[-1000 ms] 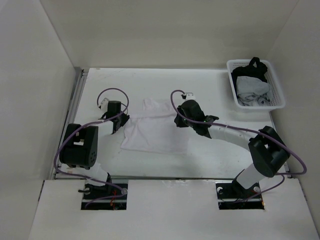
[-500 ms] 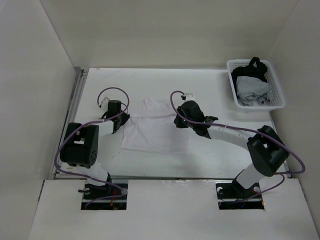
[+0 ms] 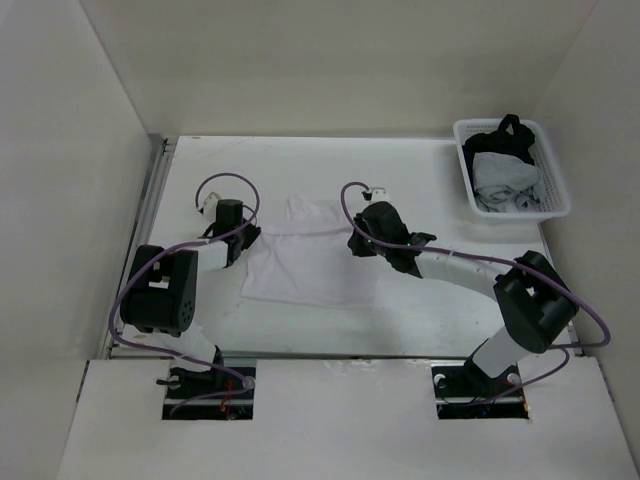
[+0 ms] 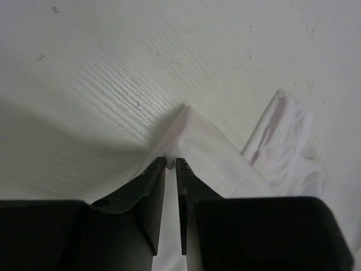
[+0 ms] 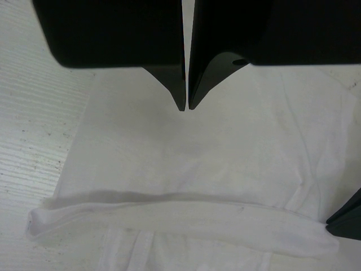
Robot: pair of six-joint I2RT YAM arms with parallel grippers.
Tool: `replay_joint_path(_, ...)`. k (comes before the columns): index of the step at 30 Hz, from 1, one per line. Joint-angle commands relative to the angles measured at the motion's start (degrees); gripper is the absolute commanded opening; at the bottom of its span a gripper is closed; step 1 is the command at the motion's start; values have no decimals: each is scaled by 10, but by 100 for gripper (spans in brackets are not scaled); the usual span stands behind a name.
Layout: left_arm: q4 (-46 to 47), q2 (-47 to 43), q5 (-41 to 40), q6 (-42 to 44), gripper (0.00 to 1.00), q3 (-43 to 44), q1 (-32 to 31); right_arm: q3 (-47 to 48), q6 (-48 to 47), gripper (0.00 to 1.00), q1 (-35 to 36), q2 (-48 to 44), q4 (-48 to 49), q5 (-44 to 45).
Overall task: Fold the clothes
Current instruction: Fold the tank top
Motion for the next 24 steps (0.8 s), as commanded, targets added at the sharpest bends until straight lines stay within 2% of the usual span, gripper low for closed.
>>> replay_joint_path(1,32,1,0,1,12,12,2,-4,3,9,2,2,30,-4)
replay_joint_path(5,33,5,0,5,9,14,1,-10,5,9,-8,-10,31,-3)
replay_joint_path(12,38,11,-6,8,0,19,1,-3,48,25,-53,-1,56,3)
replay_joint_path(17,47,-3,-6,1,0,12,6,8,87,37,-99,21,70,9)
replay_joint_path(24,42,-40,-18,6,0,28,-3,38,87,40,-119,72,49,1)
